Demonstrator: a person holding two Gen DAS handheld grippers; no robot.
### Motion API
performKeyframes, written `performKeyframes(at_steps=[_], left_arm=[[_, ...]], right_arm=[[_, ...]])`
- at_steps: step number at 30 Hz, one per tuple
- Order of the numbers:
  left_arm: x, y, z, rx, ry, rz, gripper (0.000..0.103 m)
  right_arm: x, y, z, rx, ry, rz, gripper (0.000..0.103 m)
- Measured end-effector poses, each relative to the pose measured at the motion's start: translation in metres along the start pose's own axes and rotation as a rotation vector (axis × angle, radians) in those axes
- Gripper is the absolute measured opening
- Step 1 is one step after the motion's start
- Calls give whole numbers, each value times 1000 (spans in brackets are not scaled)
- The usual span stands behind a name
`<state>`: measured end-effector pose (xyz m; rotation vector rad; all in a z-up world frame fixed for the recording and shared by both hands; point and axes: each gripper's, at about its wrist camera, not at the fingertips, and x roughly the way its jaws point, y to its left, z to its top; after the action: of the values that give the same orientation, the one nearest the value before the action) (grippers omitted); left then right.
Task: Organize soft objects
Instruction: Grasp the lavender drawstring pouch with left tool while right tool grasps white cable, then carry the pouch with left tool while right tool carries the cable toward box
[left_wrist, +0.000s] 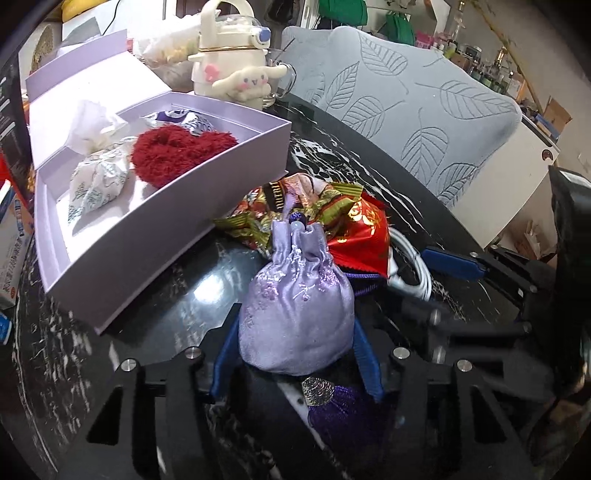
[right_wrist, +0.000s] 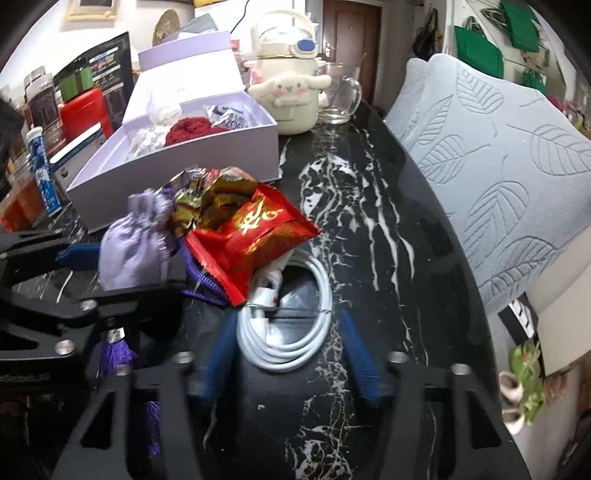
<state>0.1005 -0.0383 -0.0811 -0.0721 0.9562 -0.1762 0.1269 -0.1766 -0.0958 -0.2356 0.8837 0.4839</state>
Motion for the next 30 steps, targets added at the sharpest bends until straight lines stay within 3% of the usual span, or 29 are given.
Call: performKeyframes(at_steps=[27, 29, 30], left_arm=[[-52, 3, -70, -23, 33, -29, 55], [-50, 2, -72, -22, 49, -33, 55], [-47, 2, -72, -23, 60, -35, 55]], right_arm=[[-60, 12, -69, 56, 29, -14, 49], [-58, 14, -69, 56, 23, -25, 54], [-57, 15, -68, 57, 23, -31, 63]])
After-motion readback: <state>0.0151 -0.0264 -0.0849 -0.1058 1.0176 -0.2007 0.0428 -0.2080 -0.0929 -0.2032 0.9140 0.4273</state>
